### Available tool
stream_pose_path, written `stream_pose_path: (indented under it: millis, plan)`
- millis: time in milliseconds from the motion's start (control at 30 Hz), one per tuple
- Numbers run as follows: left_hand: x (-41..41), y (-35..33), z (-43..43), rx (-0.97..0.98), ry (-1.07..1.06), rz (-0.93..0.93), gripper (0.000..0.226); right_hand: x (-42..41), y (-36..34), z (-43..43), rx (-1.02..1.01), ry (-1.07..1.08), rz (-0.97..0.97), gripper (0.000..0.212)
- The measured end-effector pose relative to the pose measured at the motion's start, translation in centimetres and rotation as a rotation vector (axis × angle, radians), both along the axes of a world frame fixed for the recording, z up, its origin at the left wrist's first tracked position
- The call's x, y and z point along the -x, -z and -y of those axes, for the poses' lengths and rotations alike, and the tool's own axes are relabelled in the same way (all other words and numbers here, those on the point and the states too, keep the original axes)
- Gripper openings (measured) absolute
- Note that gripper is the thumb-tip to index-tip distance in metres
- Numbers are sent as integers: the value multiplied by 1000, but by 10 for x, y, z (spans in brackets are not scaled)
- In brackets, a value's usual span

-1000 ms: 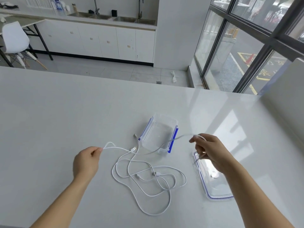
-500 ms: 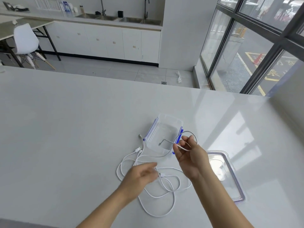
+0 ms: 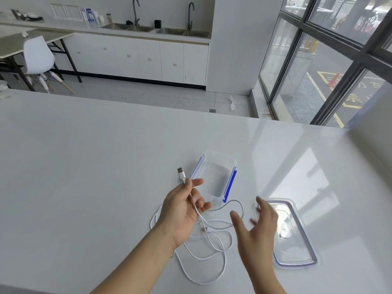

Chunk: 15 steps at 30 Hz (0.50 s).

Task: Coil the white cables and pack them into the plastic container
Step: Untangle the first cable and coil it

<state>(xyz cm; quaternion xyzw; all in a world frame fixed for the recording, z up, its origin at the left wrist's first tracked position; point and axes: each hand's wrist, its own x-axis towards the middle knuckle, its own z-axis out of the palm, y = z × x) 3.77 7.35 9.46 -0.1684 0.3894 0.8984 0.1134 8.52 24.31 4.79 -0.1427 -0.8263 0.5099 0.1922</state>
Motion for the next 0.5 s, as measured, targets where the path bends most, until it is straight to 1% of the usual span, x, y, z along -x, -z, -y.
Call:
stream_pose_path:
  millis: [33, 67, 100, 133, 167, 200, 233, 300, 367, 433, 500]
  plan:
    - [-3, -3, -1, 2, 12, -31, 31, -1, -4, 1, -275, -124, -167, 53]
    - [-5, -6, -3, -8, 26, -60, 31, -1, -7, 4, -429, -294, -249, 51]
    - [-6, -9, -5, -28, 41, -81, 31, -2, -11, 9, -447, -485, -221, 49]
    - [-7, -12, -5, -46, 56, -98, 32, -3, -17, 14, -353, -657, -88, 45]
    - [-7, -16, -4, -61, 66, -110, 33, -4, -20, 17, -233, -788, 72, 36]
    - [-7, -20, -1, -78, 76, -122, 34, -5, -19, 18, -152, -865, 186, 29]
    - [-6, -23, 5, -95, 90, -134, 36, -4, -19, 16, -164, -900, 234, 28]
    - [-5, -31, 19, -105, 144, -143, 41, 0, -17, 5, -269, -977, 287, 37]
    - [-7, -37, 34, -38, 265, -145, 43, 11, -19, -9, -413, -1023, 340, 35]
    - [-10, -40, 43, 96, 433, -149, 44, 28, -30, -18, -519, -948, 417, 31]
    - [-14, -39, 42, 251, 584, -149, 44, 47, -49, -21, -512, -816, 427, 34]
